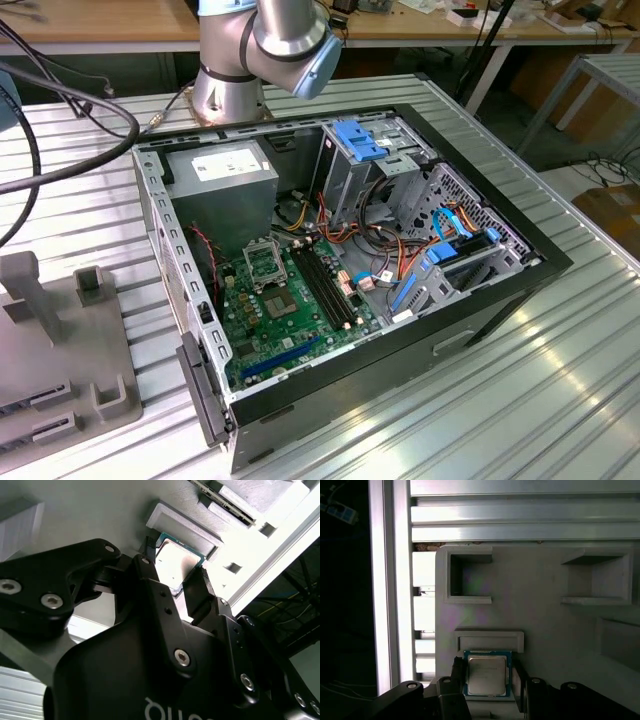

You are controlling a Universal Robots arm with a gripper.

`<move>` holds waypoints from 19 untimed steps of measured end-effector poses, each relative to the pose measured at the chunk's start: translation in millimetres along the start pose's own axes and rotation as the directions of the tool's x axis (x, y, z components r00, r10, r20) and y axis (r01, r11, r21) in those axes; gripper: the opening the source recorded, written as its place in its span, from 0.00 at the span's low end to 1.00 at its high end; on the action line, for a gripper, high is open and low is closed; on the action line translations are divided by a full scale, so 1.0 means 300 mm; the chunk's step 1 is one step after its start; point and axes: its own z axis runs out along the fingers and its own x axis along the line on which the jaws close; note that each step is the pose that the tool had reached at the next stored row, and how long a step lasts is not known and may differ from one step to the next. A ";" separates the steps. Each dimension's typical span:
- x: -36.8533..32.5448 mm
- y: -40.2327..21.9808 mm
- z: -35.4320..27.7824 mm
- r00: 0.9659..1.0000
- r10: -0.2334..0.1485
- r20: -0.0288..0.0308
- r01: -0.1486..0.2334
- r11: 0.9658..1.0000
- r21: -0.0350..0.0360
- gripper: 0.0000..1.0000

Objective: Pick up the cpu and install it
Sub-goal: 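Pick up the cpu and move it towards the insertion slot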

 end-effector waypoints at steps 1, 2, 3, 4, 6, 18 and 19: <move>0.000 0.000 0.000 1.000 0.000 0.000 0.000 1.000 0.000 0.47; 0.000 0.000 -0.002 1.000 0.000 0.000 0.000 1.000 0.000 0.47; 0.000 0.000 -0.007 1.000 0.000 0.000 0.000 1.000 0.000 0.47; 0.000 0.000 -0.013 1.000 0.000 0.000 0.000 1.000 0.000 0.47; 0.001 0.000 -0.021 1.000 0.000 0.000 0.000 1.000 0.000 0.47; 0.002 -0.001 -0.048 1.000 0.000 0.000 0.000 1.000 0.000 0.47; 0.002 0.000 -0.048 1.000 0.000 0.000 0.000 1.000 0.000 0.47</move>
